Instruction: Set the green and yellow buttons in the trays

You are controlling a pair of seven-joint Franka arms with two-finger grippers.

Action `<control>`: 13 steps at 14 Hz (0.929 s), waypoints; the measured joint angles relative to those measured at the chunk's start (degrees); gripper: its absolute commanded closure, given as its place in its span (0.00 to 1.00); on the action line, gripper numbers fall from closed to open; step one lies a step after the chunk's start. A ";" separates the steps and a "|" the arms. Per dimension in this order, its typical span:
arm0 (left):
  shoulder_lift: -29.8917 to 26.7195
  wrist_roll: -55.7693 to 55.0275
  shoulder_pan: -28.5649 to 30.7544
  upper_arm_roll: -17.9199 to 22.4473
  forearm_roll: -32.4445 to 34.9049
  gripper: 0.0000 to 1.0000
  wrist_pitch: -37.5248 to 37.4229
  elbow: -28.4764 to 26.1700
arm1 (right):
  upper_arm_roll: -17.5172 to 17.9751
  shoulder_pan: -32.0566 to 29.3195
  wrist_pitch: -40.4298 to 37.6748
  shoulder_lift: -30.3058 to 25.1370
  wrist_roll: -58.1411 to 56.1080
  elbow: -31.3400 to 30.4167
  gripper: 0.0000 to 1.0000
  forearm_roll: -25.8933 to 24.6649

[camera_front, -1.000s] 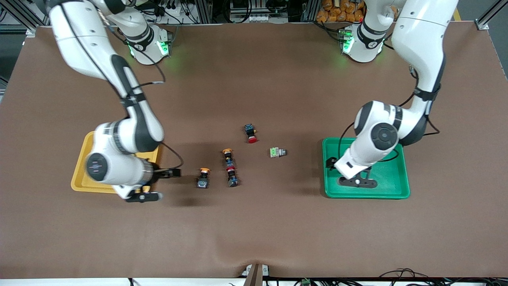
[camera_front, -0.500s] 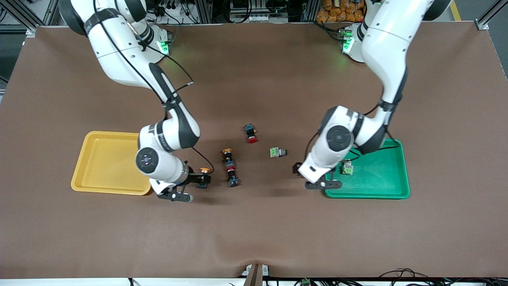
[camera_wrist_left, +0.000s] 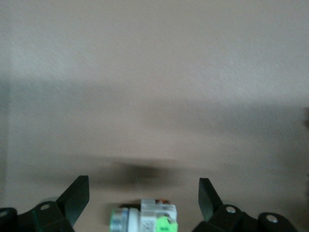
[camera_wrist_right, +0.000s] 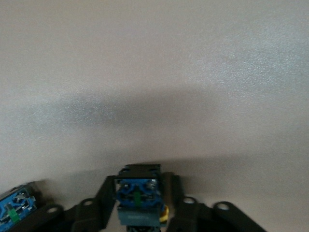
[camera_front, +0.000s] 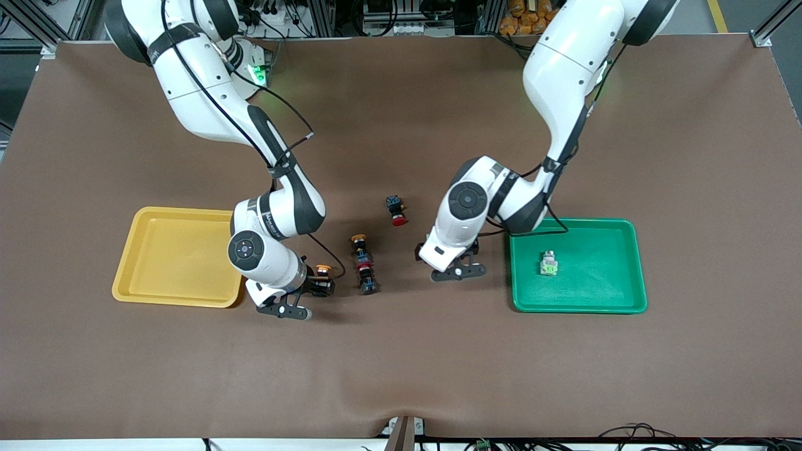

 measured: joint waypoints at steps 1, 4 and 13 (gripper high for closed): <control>0.15 -0.22 -0.55 0.01 0.00 0.00 -0.11 -0.02 | 0.00 0.01 0.00 -0.05 0.11 0.10 1.00 0.00; 1.11 -0.26 -1.54 0.06 0.01 0.00 -0.36 -0.85 | -0.13 -0.01 -0.01 -0.02 -0.07 0.14 1.00 -0.02; 1.22 -0.26 -2.39 0.14 0.05 1.00 -0.30 -3.09 | -1.58 -13.11 -14.63 -7.13 -18.79 2.47 1.00 -0.02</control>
